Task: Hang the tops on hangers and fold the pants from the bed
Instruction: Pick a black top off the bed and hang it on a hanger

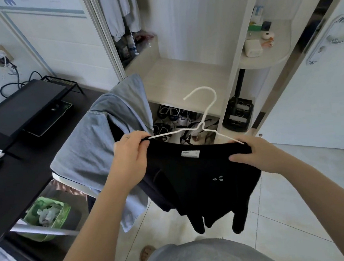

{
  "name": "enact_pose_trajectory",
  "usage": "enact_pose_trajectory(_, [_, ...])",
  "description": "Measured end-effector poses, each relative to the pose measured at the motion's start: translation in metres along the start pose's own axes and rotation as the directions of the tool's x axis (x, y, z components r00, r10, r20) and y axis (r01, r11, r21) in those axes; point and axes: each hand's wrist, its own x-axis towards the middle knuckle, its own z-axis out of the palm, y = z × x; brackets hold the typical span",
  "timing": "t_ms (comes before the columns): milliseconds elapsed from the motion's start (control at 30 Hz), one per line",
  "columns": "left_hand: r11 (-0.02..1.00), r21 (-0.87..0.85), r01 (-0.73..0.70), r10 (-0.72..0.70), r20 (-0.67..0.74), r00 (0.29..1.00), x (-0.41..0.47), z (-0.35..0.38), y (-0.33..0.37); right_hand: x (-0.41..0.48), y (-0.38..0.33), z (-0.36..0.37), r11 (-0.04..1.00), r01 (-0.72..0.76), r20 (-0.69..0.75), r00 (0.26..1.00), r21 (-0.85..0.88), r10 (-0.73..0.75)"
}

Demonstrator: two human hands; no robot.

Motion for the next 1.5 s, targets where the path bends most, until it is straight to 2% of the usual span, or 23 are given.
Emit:
enact_pose_trajectory(100, [1.0, 0.021, 0.018, -0.018, -0.02, 1.0, 0.002, -0.009, -0.009, 0.003, 0.03, -0.003, 0.981, -0.154, 0.105, 0.98, -0.118, 0.167])
enact_pose_trajectory(300, [0.999, 0.028, 0.04, -0.041, 0.043, 0.998, -0.001, -0.012, -0.022, 0.011, 0.04, -0.004, 0.955, -0.213, -0.093, 0.976, -0.204, 0.198])
enact_pose_trajectory(400, [0.998, 0.045, 0.048, -0.049, 0.02, 0.999, -0.003, -0.014, -0.029, 0.013, 0.036, -0.005, 0.94, -0.228, -0.062, 0.974, -0.254, 0.219])
enact_pose_trajectory(467, [0.996, 0.072, 0.054, -0.055, 0.01, 0.998, -0.006, -0.016, -0.034, 0.014, 0.031, -0.004, 0.94, -0.243, -0.101, 0.969, -0.238, 0.225])
enact_pose_trajectory(533, [0.993, 0.096, 0.062, -0.062, -0.001, 0.998, -0.008, -0.017, -0.037, 0.013, 0.023, -0.002, 0.962, -0.221, -0.283, 0.944, -0.161, 0.169])
enact_pose_trajectory(600, [0.989, 0.127, 0.07, -0.07, -0.01, 0.998, -0.008, -0.016, -0.039, 0.01, 0.011, 0.001, 0.991, -0.119, -0.47, 0.879, -0.056, 0.079])
enact_pose_trajectory(667, [0.985, 0.15, 0.082, -0.078, -0.037, 0.996, -0.007, -0.016, -0.041, 0.005, 0.0, 0.005, 0.999, 0.028, -0.529, 0.848, 0.038, -0.003])
enact_pose_trajectory(733, [0.988, 0.123, 0.097, -0.087, -0.079, 0.993, -0.008, -0.017, -0.042, -0.001, -0.005, 0.008, 0.992, 0.118, -0.513, 0.855, 0.043, -0.079])
enact_pose_trajectory(800, [0.994, 0.06, 0.093, -0.086, -0.104, 0.991, -0.009, -0.018, -0.04, -0.004, -0.005, 0.008, 0.991, 0.133, -0.469, 0.874, -0.025, -0.129])
enact_pose_trajectory(933, [0.999, -0.027, 0.027, -0.03, -0.107, 0.994, -0.005, -0.017, -0.031, -0.006, -0.005, 0.004, 0.99, 0.097, -0.362, 0.931, 0.106, -0.052])
enact_pose_trajectory(1067, [0.998, -0.049, -0.026, 0.022, -0.082, 0.996, 0.009, -0.016, -0.021, 0.0, -0.002, -0.004, 0.975, 0.09, -0.424, 0.89, -0.204, -0.17])
enact_pose_trajectory(1167, [0.996, -0.047, -0.072, 0.069, -0.065, 0.995, 0.025, -0.015, -0.011, 0.006, -0.003, -0.011, 0.964, 0.107, -0.377, 0.905, -0.243, -0.196])
enact_pose_trajectory(1267, [0.993, -0.07, -0.09, 0.087, -0.048, 0.995, 0.042, -0.012, -0.005, 0.008, -0.003, -0.014, 0.943, 0.119, -0.423, 0.871, -0.311, -0.249])
enact_pose_trajectory(1400, [0.993, -0.081, -0.084, 0.079, -0.057, 0.995, 0.058, -0.008, -0.007, 0.007, -0.001, -0.025, 0.876, 0.218, -0.494, 0.755, -0.431, -0.431])
enact_pose_trajectory(1500, [0.994, -0.053, -0.097, 0.091, -0.104, 0.99, 0.072, -0.007, -0.008, 0.007, -0.009, -0.039, 0.886, 0.254, -0.501, 0.749, -0.388, -0.434])
